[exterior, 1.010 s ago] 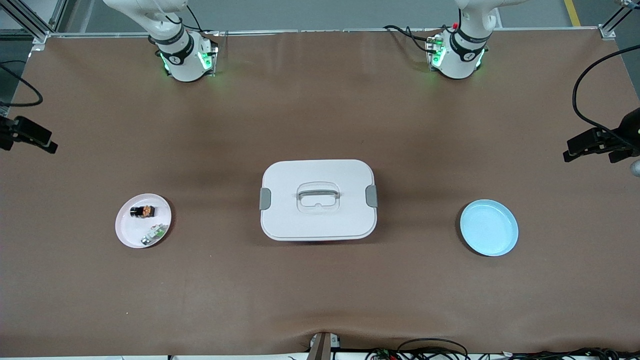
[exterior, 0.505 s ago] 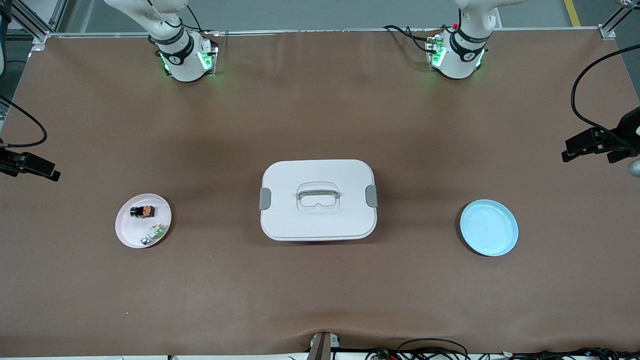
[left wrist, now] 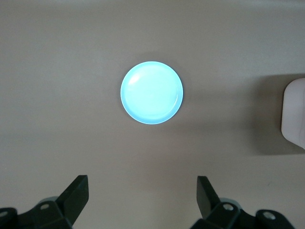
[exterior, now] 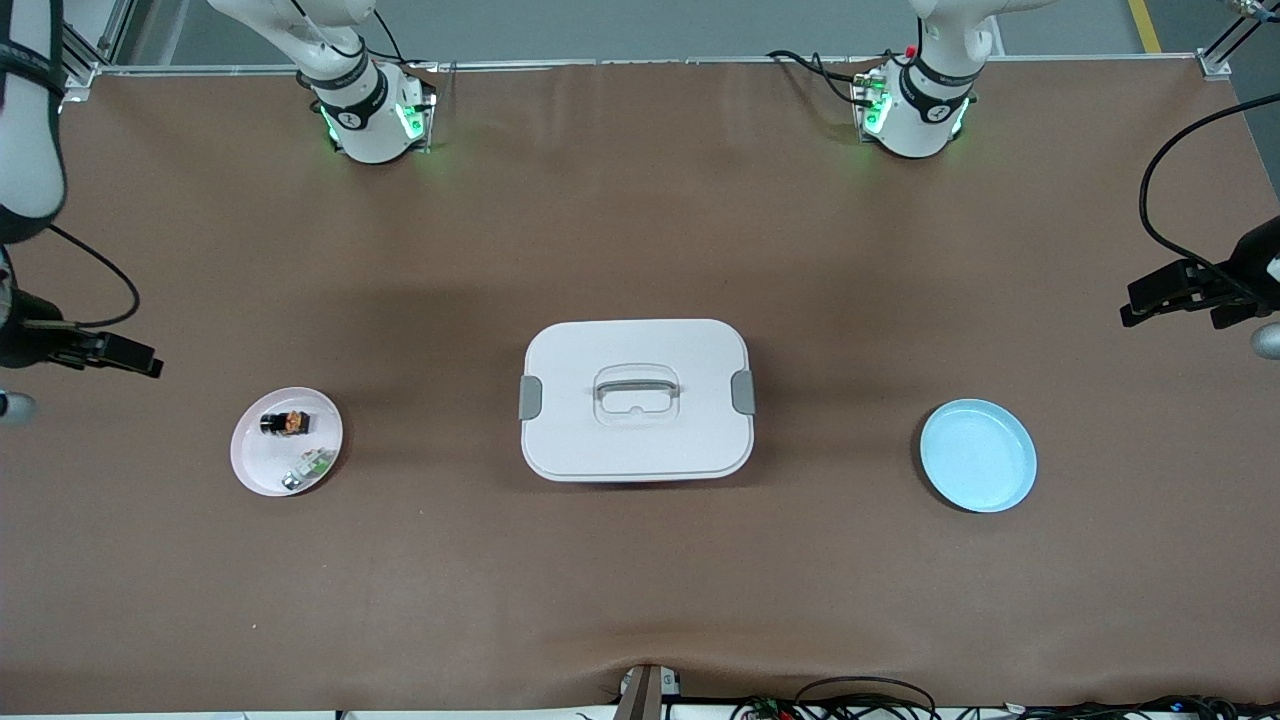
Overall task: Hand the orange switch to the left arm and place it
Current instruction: 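Move the right gripper over the white plate toward the black switch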
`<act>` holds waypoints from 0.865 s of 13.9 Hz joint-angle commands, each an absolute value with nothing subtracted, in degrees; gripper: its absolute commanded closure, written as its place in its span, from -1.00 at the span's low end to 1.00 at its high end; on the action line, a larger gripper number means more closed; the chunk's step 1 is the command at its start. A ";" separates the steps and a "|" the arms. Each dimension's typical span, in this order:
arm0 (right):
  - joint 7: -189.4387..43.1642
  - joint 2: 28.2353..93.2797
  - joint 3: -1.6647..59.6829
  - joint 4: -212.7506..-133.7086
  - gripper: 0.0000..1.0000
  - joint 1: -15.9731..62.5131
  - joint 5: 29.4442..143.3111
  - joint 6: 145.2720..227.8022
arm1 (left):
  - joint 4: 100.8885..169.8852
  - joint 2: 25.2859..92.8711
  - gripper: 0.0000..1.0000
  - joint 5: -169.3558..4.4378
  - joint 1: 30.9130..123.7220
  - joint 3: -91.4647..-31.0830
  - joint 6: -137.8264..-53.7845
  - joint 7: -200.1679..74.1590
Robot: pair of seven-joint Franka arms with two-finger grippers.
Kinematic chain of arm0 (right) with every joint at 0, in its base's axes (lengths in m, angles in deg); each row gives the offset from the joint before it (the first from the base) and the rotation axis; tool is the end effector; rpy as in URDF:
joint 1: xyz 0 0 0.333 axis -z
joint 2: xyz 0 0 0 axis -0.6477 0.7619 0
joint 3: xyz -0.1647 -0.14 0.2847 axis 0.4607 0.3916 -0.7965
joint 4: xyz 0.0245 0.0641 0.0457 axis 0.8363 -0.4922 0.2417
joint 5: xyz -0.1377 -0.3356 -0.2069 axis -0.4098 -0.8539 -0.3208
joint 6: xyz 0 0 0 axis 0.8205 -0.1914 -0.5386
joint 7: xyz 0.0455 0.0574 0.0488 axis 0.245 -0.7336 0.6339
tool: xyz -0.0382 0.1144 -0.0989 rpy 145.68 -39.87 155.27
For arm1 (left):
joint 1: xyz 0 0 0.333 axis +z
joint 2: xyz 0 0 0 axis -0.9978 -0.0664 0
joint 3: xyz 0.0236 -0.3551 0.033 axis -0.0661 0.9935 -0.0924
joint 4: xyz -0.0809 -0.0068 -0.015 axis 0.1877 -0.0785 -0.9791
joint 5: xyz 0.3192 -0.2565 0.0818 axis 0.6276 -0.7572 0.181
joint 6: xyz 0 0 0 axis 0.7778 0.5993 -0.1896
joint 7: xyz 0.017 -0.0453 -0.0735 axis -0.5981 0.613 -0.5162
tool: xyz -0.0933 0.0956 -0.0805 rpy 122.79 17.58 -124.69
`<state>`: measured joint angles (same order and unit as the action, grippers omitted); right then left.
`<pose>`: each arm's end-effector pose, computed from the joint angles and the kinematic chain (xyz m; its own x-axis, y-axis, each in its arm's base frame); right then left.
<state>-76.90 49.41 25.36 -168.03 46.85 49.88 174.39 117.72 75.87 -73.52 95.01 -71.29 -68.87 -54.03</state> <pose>0.6470 -0.0918 0.4735 0.9914 -0.1234 -0.0443 -0.1236 -0.9923 -0.0017 0.6323 0.0132 0.5949 0.9994 -0.0323 -0.0101 -0.0320 -0.9992 0.0233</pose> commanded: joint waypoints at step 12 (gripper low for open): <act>-75.97 53.37 24.79 -189.61 -1.00 46.26 50.23 202.83 | 116.97 75.30 -1.00 -72.85 95.25 -71.16 -69.08 -53.74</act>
<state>-76.58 51.92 24.83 -189.71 46.44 49.88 201.26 117.69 75.67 -73.52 95.14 -71.33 -68.96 -54.03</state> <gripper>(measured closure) 0.000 0.000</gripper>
